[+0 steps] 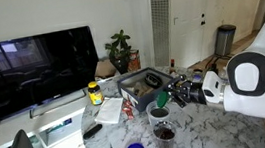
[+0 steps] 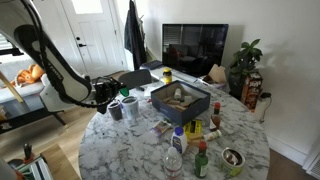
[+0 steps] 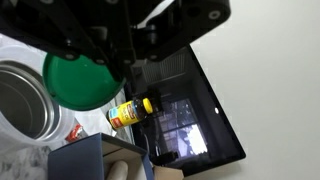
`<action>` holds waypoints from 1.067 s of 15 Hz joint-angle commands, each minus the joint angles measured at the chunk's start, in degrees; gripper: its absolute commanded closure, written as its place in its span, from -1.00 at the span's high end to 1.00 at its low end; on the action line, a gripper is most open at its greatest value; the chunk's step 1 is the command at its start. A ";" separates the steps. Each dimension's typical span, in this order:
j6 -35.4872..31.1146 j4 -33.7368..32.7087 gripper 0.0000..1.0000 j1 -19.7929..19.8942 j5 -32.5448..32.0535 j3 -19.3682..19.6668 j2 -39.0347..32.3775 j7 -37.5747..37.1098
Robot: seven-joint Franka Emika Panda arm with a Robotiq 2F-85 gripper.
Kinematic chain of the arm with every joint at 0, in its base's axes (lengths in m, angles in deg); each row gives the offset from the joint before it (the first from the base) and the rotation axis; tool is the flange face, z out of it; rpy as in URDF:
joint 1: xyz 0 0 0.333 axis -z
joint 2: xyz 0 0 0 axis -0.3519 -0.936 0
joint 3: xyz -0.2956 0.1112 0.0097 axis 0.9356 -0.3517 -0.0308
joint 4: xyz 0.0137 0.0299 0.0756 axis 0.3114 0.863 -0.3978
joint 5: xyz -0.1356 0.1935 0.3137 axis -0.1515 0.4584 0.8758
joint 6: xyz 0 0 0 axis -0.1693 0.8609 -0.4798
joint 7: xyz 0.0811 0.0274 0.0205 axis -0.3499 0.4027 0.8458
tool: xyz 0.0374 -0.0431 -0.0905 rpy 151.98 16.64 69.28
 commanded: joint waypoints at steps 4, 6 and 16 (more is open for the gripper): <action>-17.95 -1.39 -0.97 5.31 2.29 5.41 6.89 -7.42; -25.96 -2.04 -0.97 6.73 3.86 7.86 9.09 -7.43; -59.31 -6.70 -0.97 10.59 3.40 17.04 3.57 -8.79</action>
